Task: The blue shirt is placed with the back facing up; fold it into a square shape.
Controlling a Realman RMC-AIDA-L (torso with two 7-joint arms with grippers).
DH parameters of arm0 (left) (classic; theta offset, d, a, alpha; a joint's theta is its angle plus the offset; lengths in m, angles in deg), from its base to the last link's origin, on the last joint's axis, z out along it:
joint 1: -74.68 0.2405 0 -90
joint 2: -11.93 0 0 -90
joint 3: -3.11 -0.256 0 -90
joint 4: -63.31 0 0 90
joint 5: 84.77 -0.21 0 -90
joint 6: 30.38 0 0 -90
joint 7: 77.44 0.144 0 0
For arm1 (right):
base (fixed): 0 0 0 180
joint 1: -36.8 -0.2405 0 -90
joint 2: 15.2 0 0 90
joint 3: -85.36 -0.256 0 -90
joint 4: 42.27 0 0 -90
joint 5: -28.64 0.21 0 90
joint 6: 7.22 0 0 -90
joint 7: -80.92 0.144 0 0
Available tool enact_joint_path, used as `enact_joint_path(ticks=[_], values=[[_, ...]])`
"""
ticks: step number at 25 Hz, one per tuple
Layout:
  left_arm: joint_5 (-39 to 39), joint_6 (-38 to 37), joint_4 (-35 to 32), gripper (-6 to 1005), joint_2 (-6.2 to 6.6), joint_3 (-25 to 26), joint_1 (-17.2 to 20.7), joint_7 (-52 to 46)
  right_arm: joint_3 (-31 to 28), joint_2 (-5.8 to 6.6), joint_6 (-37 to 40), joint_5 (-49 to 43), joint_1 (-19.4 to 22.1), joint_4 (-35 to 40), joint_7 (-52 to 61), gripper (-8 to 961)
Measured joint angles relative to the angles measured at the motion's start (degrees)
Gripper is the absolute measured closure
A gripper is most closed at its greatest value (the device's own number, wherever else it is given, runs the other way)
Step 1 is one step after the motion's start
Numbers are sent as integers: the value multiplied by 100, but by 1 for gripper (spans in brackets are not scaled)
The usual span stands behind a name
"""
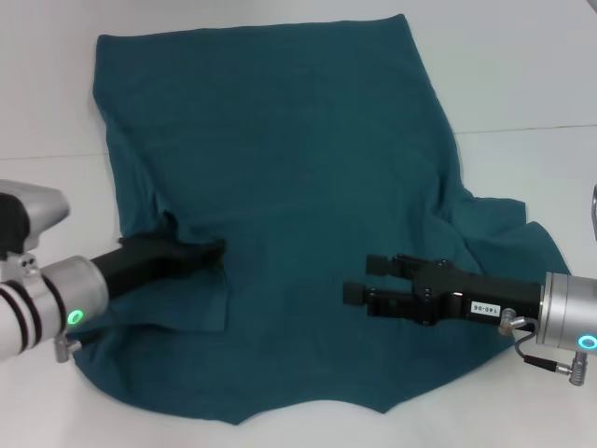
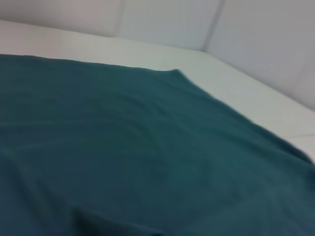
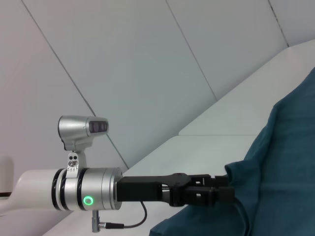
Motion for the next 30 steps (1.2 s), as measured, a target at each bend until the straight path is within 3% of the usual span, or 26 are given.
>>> enact_joint_path(ticks=[7,17,24,30], values=[[7,-639,43,96,-9,-120,-95,164,0,5,0,0,1,-2,-39,39],[45,-675,-210,95,-5,-10,153,131,3,-4,-89,0,1,-31,-46,38],[739,-683,-596,95,16,22,561,170,3,-4,-102,0,-37,-13,10,38],[769,-167,-531,95,5,-41,496,225,3,-4,-125,0,-74,-10,42,39]])
